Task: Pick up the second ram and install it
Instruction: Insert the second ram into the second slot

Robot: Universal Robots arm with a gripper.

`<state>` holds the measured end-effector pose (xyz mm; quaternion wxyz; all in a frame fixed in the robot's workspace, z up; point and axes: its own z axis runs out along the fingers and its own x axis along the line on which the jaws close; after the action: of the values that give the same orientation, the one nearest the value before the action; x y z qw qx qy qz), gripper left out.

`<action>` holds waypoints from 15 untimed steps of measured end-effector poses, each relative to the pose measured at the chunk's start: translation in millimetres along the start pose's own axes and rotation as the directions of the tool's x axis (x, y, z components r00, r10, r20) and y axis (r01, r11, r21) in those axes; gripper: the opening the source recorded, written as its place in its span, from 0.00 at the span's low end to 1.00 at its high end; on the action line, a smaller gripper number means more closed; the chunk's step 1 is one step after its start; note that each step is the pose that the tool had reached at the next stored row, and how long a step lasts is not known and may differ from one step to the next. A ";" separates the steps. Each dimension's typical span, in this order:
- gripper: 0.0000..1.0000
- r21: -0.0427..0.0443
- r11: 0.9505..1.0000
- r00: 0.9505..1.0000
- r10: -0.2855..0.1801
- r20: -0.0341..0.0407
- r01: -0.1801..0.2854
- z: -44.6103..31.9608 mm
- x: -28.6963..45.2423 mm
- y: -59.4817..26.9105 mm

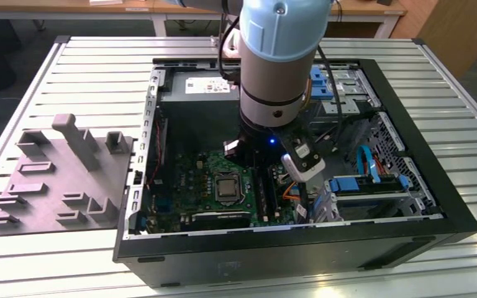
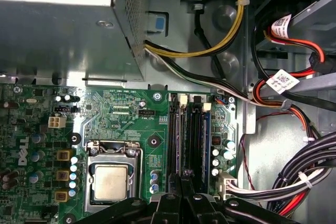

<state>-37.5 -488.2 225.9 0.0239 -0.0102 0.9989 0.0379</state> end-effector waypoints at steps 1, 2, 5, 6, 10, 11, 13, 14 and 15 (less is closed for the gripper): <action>0.12 -0.001 1.000 1.000 0.000 0.000 0.000 0.6 0.0 0.0; 0.12 -0.001 1.000 1.000 0.000 0.000 0.000 1.2 0.1 0.0; 0.12 0.000 1.000 1.000 0.000 0.000 0.000 1.3 0.1 -0.1; 0.12 0.000 1.000 1.000 0.000 0.000 0.000 1.4 0.1 -0.1; 0.12 0.000 1.000 1.000 0.001 0.000 -0.001 1.4 0.1 -0.1; 0.12 0.000 1.000 1.000 0.003 0.000 -0.003 1.4 0.1 -0.1; 0.12 0.000 1.000 1.000 0.006 0.001 -0.006 1.4 0.1 -0.1; 0.12 0.000 1.000 1.000 0.008 0.001 -0.008 1.5 0.1 -0.1; 0.12 0.000 1.000 1.000 0.010 0.001 -0.010 1.5 0.1 -0.1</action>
<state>-37.5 -488.2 224.5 0.0242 -0.0053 0.9990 0.0379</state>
